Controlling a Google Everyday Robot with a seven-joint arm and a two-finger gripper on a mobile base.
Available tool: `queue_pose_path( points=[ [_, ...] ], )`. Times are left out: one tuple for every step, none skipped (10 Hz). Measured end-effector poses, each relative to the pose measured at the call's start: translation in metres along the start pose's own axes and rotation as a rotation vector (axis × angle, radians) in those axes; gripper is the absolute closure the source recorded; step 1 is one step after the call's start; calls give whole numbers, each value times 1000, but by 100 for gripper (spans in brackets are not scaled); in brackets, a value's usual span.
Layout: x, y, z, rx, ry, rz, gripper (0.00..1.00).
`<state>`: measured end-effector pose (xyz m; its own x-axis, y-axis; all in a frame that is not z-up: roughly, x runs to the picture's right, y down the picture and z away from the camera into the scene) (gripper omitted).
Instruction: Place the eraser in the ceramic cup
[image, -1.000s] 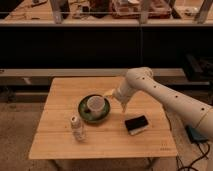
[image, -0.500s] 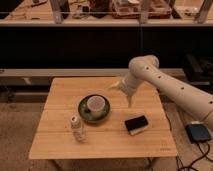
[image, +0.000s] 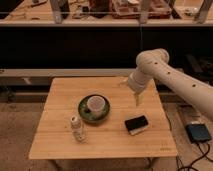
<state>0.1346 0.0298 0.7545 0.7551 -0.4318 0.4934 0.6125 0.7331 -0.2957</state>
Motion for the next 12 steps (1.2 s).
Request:
queue_pose_path(
  points=[
    [8, 12, 10, -19, -7, 28, 20],
    [19, 29, 23, -36, -17, 65, 20],
    [27, 41, 32, -41, -31, 87, 20],
    [32, 51, 42, -46, -47, 93, 20],
    [38, 61, 48, -56, -57, 92, 20],
    [41, 69, 51, -70, -62, 91, 20],
    [42, 80, 55, -105, -68, 90, 20],
    [41, 91, 60, -144, -77, 93, 20],
    [39, 96, 64, -159, -89, 96, 20],
    [36, 102, 70, -165, -109, 107, 20],
    [32, 107, 75, -164, -131, 117, 20],
    [27, 108, 79, -143, -148, 122, 20]
  ],
)
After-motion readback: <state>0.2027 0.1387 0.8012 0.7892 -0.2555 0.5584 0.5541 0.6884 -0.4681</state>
